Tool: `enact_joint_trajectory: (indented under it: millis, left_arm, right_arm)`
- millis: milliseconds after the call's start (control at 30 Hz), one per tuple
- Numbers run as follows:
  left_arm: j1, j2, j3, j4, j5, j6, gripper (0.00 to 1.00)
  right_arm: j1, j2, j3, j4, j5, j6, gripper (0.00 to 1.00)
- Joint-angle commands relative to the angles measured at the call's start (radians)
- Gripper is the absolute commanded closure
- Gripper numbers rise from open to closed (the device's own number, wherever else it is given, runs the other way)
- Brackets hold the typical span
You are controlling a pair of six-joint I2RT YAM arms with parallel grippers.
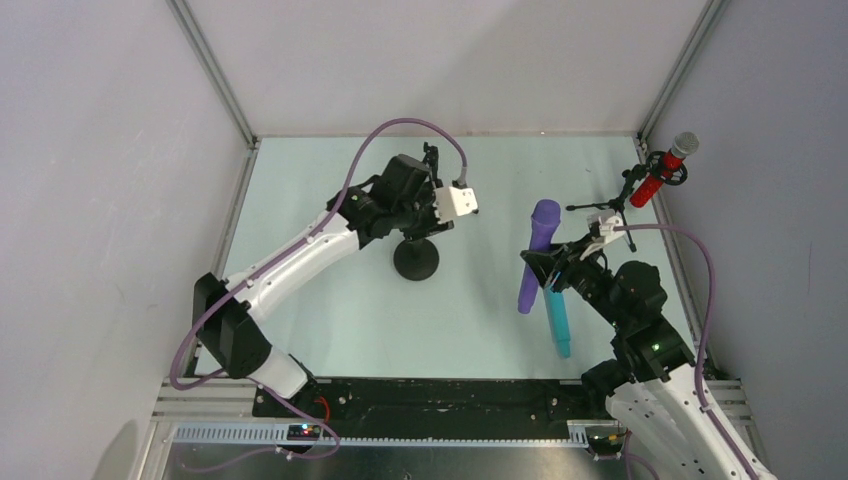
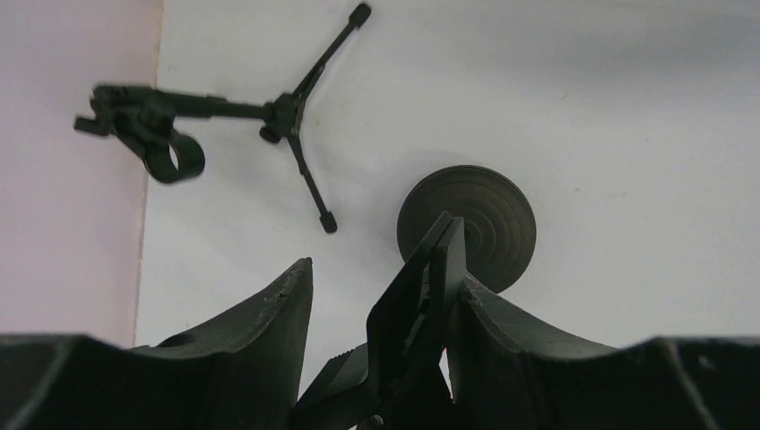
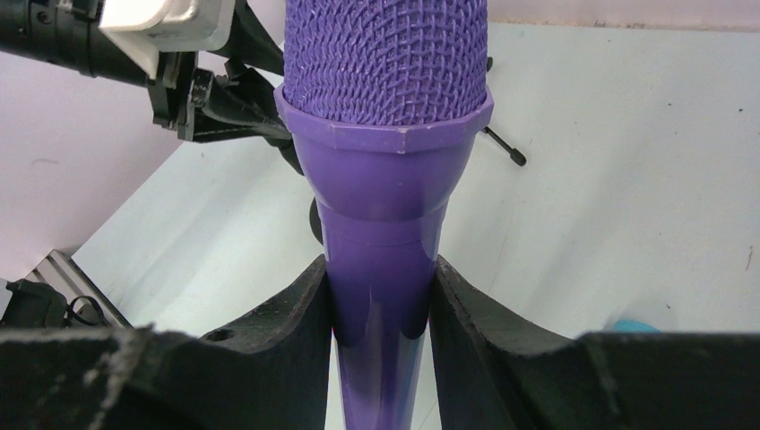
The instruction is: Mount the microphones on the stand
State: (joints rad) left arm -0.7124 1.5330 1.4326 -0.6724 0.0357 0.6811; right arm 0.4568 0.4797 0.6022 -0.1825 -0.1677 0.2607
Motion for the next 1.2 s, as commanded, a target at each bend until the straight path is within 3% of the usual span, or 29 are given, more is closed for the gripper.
enact_joint_trajectory:
  millis: [0,433,867,1167]
  left_arm:
    - [-0.069,-0.064,0.090,0.041,-0.057,0.010,1.00]
    - [-0.167,0.003,0.208,0.041,0.008,-0.242,1.00]
    - [-0.241,0.063,0.180,-0.004,0.060,-0.241,1.00]
    - [-0.318,0.114,0.158,-0.010,-0.014,-0.177,0.99]
  right_arm:
    - [-0.017,-0.038,0.001,0.023,-0.011,0.005,1.00]
    - [-0.030,-0.062,0.001,-0.001,-0.013,0.014,1.00]
    - [-0.033,-0.031,0.000,-0.002,-0.017,0.026,1.00]
    - [-0.035,-0.024,0.000,-0.011,-0.012,0.022,1.00]
